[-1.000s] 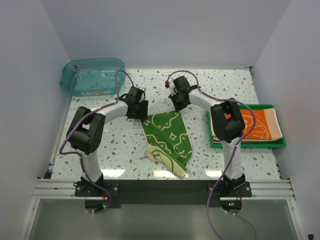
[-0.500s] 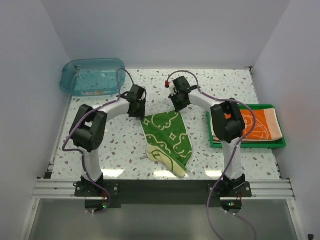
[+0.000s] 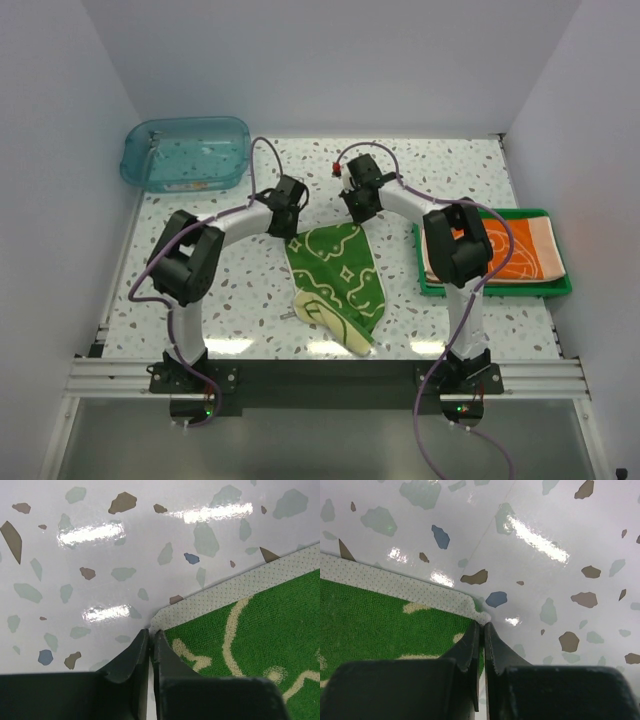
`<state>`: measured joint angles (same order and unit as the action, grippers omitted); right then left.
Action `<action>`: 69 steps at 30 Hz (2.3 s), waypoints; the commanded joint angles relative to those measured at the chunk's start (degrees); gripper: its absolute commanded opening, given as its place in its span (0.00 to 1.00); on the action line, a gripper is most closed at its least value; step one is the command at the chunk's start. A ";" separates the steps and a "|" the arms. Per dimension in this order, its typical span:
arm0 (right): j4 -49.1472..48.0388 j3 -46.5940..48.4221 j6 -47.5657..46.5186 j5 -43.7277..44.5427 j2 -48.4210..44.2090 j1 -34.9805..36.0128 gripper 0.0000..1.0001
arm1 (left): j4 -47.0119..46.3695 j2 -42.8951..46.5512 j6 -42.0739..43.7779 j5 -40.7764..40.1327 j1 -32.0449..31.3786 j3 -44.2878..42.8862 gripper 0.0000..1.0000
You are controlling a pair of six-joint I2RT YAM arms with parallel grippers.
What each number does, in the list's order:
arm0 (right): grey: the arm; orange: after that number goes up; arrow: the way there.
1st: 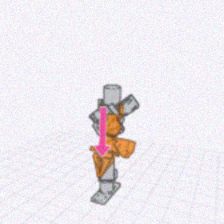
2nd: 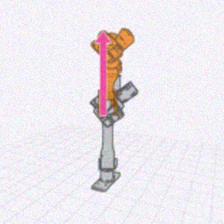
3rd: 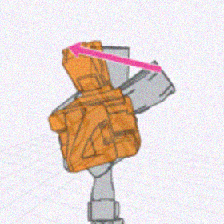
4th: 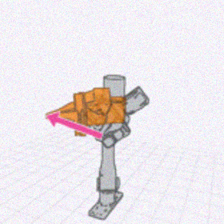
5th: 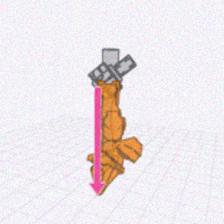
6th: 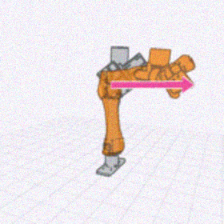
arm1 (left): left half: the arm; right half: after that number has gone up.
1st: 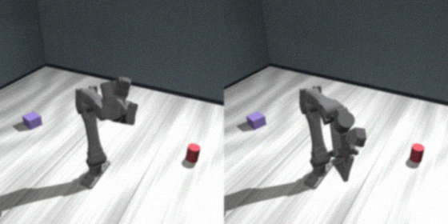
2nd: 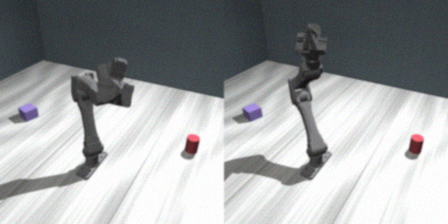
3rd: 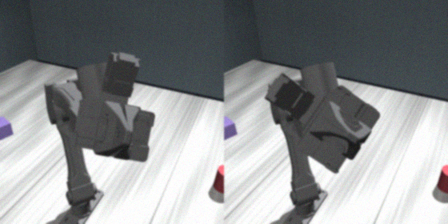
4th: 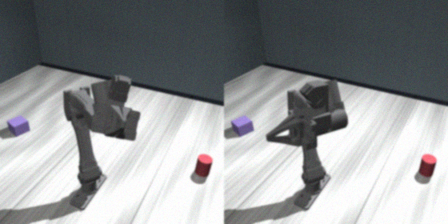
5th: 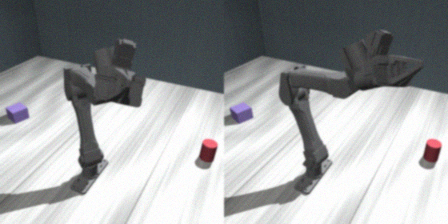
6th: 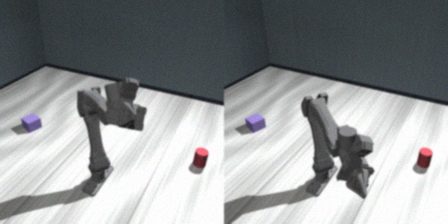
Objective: Fold and stack the towels
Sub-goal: Flatten out the crumpled towel
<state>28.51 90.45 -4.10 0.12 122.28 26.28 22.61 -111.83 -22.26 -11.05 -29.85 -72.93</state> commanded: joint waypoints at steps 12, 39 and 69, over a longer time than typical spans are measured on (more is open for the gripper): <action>1.46 7.18 3.66 2.95 -3.79 -0.36 0.00 | 8.59 -2.96 6.70 -6.08 3.47 -14.22 0.00; 3.11 7.02 -3.02 -8.90 -49.39 -0.88 0.00 | -2.49 43.88 21.91 -5.13 -2.75 -15.85 0.00; -7.41 17.66 -4.51 6.74 -17.70 -2.29 0.00 | -4.67 4.80 17.60 -2.66 9.19 -29.82 0.00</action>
<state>30.04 109.49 -5.82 3.44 103.83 25.28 25.04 -104.62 -6.39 -12.36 -22.20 -102.89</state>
